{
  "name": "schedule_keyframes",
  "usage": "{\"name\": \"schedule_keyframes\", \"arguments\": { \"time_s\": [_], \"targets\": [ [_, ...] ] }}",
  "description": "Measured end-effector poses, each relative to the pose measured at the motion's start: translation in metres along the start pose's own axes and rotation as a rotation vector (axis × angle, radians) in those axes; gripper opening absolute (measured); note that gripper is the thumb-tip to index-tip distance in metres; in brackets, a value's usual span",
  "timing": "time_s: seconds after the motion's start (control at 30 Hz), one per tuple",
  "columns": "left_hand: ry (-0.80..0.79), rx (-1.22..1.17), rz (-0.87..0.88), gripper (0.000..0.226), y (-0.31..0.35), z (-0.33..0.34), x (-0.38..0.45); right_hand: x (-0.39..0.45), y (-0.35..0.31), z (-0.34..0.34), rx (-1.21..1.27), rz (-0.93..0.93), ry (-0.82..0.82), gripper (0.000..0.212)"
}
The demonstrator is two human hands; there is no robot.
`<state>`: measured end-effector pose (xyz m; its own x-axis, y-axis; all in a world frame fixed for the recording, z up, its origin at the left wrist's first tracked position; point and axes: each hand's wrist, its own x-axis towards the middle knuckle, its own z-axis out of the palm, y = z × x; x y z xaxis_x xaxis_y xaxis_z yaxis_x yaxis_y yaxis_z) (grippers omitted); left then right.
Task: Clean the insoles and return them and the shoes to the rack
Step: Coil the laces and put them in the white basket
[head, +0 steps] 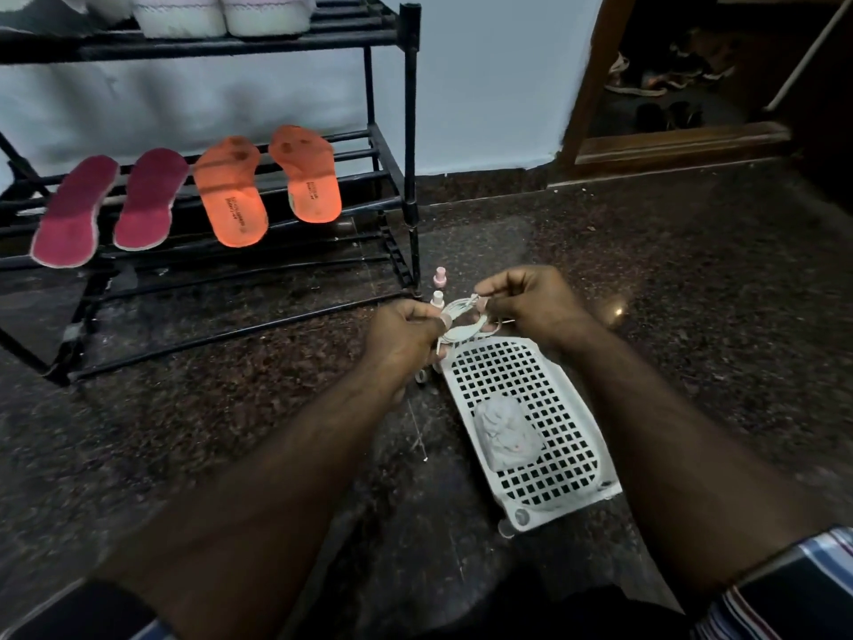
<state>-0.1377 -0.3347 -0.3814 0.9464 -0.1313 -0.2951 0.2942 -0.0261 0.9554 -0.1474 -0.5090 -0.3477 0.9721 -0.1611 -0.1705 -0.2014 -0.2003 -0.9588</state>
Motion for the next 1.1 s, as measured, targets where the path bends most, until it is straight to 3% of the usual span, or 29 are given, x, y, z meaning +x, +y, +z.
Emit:
{"name": "schedule_keyframes", "arguments": {
  "time_s": [0.1, 0.23, 0.37, 0.63, 0.87, 1.1],
  "targets": [
    [0.004, 0.094, -0.023, 0.005, -0.022, 0.015, 0.017, 0.020, 0.032, -0.009, -0.044, 0.065, 0.023, 0.017],
    [-0.023, 0.310, 0.020, 0.017, -0.052, 0.026, 0.036, 0.041, 0.066, -0.017, -0.105, 0.148, 0.023, 0.019],
    [0.000, 0.634, 0.072, 0.004, -0.065, 0.030, 0.043, 0.055, 0.087, -0.017, -0.204, 0.183, 0.023, 0.016],
    [-0.066, 1.044, 0.224, 0.030, -0.070, 0.034, 0.037, 0.066, 0.109, -0.012, -0.495, 0.097, 0.007, 0.010],
    [-0.086, 1.205, 0.290, 0.028, -0.074, 0.036, 0.039, 0.063, 0.113, -0.009, -0.668, -0.013, 0.009, 0.010],
    [-0.091, 1.215, 0.348, 0.023, -0.073, 0.036, 0.037, 0.057, 0.104, -0.010, -0.630, -0.040, 0.015, 0.015]
  ]
}}
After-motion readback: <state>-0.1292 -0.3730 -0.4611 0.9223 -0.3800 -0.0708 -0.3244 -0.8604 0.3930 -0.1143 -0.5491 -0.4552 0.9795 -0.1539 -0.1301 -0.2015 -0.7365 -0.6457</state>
